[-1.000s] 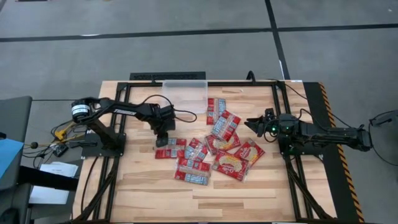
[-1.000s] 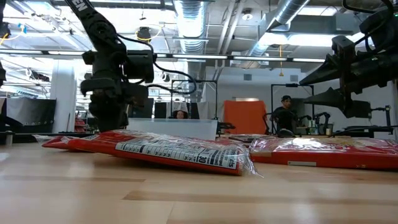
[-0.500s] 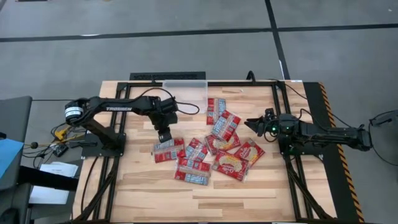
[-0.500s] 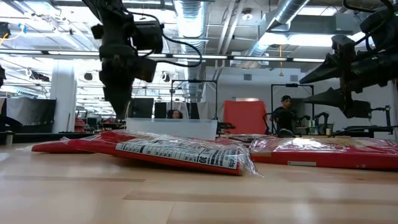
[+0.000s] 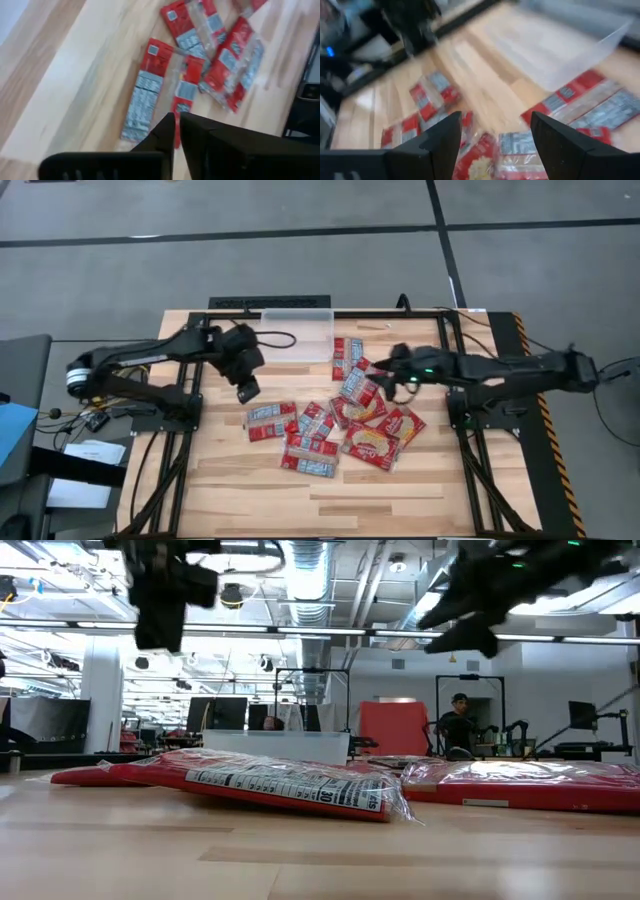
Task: Sort popcorn bags into baskets
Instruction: Put the red popcorn bag into the transparent bin
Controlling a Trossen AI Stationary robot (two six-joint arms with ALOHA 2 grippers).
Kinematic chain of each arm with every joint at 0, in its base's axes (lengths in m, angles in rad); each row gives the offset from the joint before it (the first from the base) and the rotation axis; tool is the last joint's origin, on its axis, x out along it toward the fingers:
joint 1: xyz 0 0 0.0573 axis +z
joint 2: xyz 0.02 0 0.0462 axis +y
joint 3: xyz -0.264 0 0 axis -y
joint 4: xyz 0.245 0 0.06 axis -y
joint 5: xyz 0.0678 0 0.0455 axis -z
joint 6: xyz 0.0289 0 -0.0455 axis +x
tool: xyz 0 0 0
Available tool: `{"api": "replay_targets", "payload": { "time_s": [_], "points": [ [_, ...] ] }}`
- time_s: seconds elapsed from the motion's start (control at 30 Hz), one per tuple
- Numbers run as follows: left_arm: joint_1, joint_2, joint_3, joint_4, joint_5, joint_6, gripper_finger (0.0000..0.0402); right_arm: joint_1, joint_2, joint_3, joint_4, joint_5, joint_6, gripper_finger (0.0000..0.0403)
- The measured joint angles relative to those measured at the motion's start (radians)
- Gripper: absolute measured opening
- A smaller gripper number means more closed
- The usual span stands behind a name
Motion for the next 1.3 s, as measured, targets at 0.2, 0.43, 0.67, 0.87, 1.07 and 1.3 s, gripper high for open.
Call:
{"api": "replay_targets", "payload": {
  "time_s": [0.2,0.43,0.67,0.87,1.07,1.3],
  "points": [
    [-0.022,-0.105,-0.010,-0.103,-0.075,-0.005,0.0095,0.069,0.364,0.203,-0.014,-0.030,-0.100,0.0234],
    [-0.015,-0.111,-0.178,-0.044,-0.098,0.074,0.0187,0.195,0.699,0.412,0.085,-0.023,-0.045,0.0093],
    [0.061,-0.090,-0.378,0.183,-0.034,0.147,0.0193,0.250,0.960,0.687,0.137,-0.006,0.009,0.0023],
    [0.094,-0.077,-0.375,0.295,0.007,0.135,0.0185,0.251,1.105,0.855,0.106,-0.046,0.041,0.0013],
    [0.093,-0.040,-0.380,0.322,-0.017,0.144,0.0188,0.267,1.130,0.884,0.047,-0.057,0.066,0.0019],
    [0.094,0.146,-0.381,0.424,-0.032,0.184,0.0198,0.286,1.132,0.882,-0.164,0.013,-0.042,0.0007]
  ]
}}
